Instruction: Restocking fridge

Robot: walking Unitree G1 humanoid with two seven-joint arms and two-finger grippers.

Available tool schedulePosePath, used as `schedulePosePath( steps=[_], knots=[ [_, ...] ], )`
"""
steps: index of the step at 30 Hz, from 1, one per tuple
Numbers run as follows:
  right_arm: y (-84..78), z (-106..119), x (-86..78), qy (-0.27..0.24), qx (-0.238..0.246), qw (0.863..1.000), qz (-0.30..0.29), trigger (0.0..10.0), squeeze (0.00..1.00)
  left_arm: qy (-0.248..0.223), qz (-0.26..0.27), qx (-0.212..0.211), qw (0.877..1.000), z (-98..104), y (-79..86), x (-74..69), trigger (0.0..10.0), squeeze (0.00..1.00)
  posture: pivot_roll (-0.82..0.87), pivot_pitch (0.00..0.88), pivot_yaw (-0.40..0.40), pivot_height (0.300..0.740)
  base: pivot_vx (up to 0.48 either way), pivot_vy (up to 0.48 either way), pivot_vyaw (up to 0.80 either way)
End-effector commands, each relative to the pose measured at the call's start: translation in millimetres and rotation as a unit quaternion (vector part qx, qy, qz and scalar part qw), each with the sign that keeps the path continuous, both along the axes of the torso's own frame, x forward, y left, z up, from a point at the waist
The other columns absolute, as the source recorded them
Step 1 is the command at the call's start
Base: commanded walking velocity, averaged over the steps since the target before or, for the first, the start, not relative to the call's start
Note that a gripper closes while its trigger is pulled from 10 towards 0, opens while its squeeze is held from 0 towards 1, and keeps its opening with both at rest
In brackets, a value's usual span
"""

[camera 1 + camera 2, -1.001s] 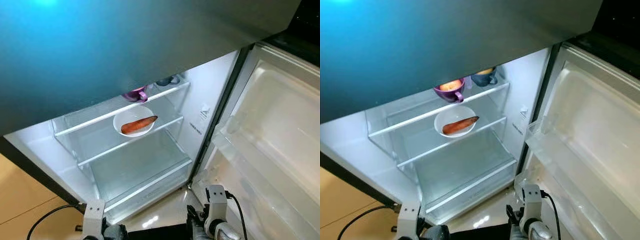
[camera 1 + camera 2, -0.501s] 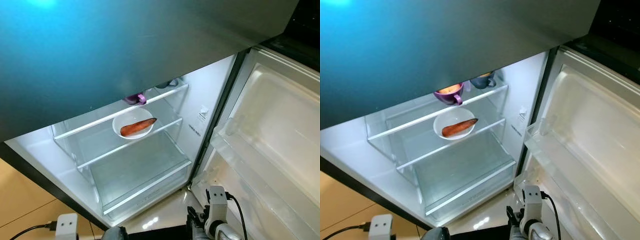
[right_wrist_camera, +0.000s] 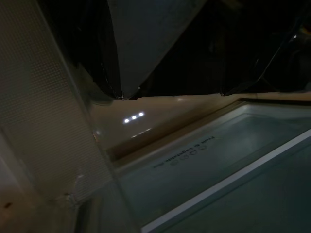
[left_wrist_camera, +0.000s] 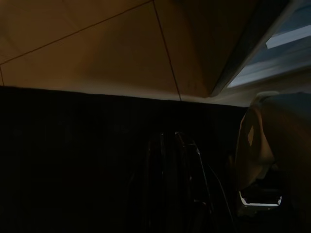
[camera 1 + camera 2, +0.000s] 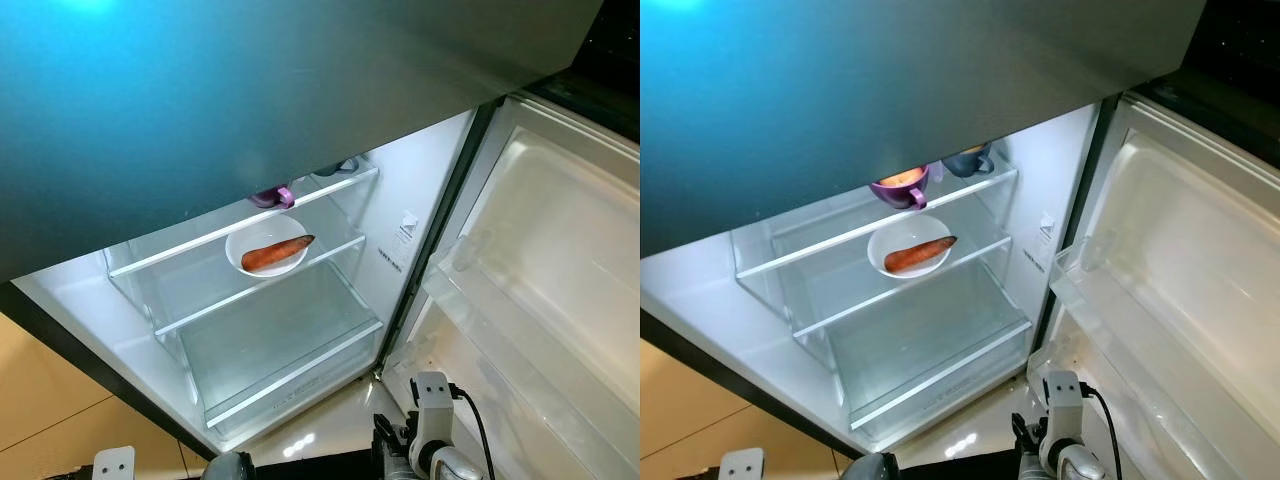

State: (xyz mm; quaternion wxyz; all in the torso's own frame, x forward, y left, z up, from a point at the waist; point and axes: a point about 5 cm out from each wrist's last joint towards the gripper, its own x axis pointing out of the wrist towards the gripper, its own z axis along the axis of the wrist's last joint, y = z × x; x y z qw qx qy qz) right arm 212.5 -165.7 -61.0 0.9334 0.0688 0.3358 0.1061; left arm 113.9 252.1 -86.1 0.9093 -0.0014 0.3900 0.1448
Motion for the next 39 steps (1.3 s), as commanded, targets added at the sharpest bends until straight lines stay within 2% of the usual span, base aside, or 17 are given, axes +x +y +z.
schedulePosePath(
  steps=[1,7,13,39],
  knots=[
    [5.3,-7,-10.7,0.025,0.012,0.999,0.020,10.0,0.00,0.009,0.012,-0.001,1.000,-3,-2.4,-6.2,10.0,0.00,-0.09,0.136,0.018,0.645,0.000,0.000,0.00],
    [3.5,-8,-12.3,0.027,-0.007,1.000,0.011,10.0,0.00,0.010,-0.007,-0.004,1.000,-1,-0.4,2.2,10.0,0.00,-0.09,0.138,0.021,0.659,0.000,0.000,0.00],
    [2.7,-9,-14.0,0.032,-0.012,0.999,0.011,10.0,0.00,0.026,-0.068,-0.028,0.997,-6,-19.3,5.0,10.0,0.00,-0.09,0.139,0.021,0.659,0.000,0.000,0.00],
    [1.7,-10,-14.9,0.031,-0.011,0.999,0.017,10.0,0.00,0.021,-0.073,-0.028,0.997,-5,-19.6,8.2,10.0,0.00,-0.09,0.136,0.018,0.659,0.000,0.000,0.00]
  ],
)
